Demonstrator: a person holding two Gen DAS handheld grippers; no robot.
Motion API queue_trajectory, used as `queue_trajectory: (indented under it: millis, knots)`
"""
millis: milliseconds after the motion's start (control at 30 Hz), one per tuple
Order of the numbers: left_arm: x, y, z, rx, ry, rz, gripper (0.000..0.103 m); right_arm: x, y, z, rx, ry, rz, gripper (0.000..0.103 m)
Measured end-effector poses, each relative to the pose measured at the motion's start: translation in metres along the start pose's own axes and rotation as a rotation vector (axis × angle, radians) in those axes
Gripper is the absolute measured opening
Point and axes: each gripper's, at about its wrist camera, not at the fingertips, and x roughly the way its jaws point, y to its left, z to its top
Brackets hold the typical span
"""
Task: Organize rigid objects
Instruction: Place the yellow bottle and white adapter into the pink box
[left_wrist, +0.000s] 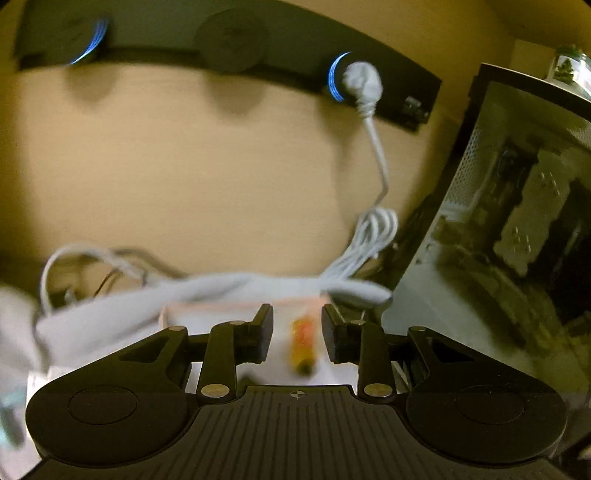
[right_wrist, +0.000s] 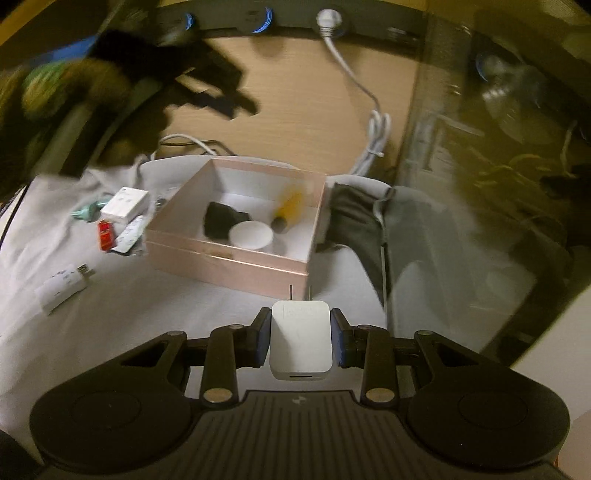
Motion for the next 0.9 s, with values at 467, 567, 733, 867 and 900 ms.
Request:
queue_trajectory:
  millis: [467,567,733,867,900]
  knots:
    - [-0.154,0.077,-0.169,-0.133,0.125,0.255,0.031,0.069,0.071,0.098,-0.104,-0.166,0.193,0.032]
    - [-0.167,0.085,-0.182,-0.125,0.136,0.353,0.031,0.087,0.096,0.109,-0.129,-0.176,0.169,0.058]
    - [-0.174,0.092,-0.184,-0.073,0.144,0.414,0.031,0.085,0.118,0.081,-0.153,-0.086,0.265,0.072]
    - [-0.159,0.094,-0.178,-0.046,0.163,0.387,0.031,0.081,0.126,0.045,-0.209,-0.014,0.245,0.072]
    - [-0.152,0.093,-0.177,-0.031,0.176,0.379,0.031,0.08,0.126,0.038,-0.212,0.003,0.241,0.072]
